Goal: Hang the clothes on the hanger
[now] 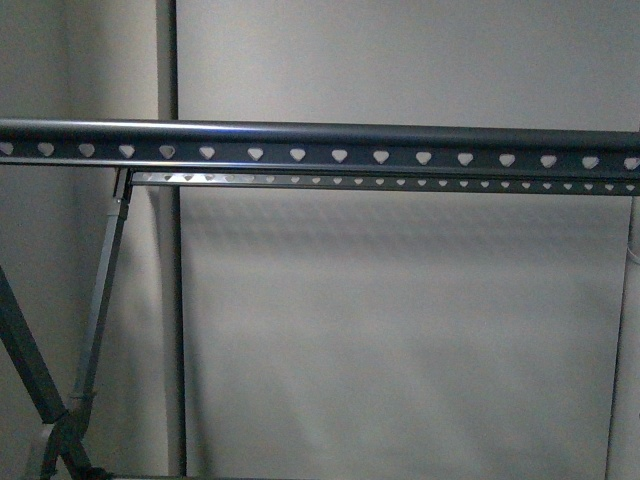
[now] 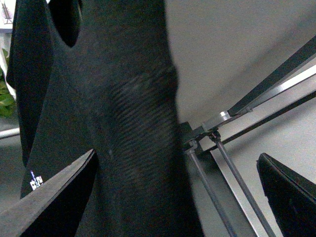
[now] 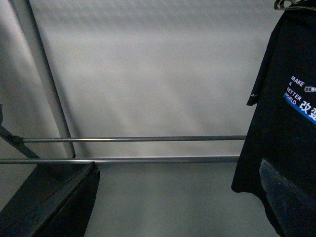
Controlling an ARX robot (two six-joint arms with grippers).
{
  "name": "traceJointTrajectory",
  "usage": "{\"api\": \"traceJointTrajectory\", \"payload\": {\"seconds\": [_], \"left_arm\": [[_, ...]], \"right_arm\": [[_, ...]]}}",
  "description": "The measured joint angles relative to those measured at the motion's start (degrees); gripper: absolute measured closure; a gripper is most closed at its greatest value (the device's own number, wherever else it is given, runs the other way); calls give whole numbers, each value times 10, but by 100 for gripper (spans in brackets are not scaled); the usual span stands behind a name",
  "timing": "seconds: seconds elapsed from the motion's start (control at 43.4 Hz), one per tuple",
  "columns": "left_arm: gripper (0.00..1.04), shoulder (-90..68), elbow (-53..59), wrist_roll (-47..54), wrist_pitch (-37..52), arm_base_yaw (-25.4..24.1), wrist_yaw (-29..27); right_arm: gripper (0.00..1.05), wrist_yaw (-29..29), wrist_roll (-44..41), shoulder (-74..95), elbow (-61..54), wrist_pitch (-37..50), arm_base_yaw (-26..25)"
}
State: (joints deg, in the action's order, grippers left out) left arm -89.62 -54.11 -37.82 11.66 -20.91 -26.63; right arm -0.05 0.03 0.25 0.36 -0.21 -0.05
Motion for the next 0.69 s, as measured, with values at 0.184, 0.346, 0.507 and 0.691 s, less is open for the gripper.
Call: {"api": "traceJointTrajectory", "payload": {"seconds": [0.184, 0.346, 0.507, 0.691], "left_arm": [[31, -22, -49, 7, -37, 17, 1], [58, 8, -26, 22, -47, 24, 48], [87, 73, 45, 47, -49, 24, 108], [101, 149, 121, 88, -54, 21, 193]], "right_arm": [[7, 0, 0, 0, 0, 0, 0], [7, 0, 0, 0, 0, 0, 0], [7, 0, 0, 0, 0, 0, 0], [7, 0, 0, 0, 0, 0, 0]]}}
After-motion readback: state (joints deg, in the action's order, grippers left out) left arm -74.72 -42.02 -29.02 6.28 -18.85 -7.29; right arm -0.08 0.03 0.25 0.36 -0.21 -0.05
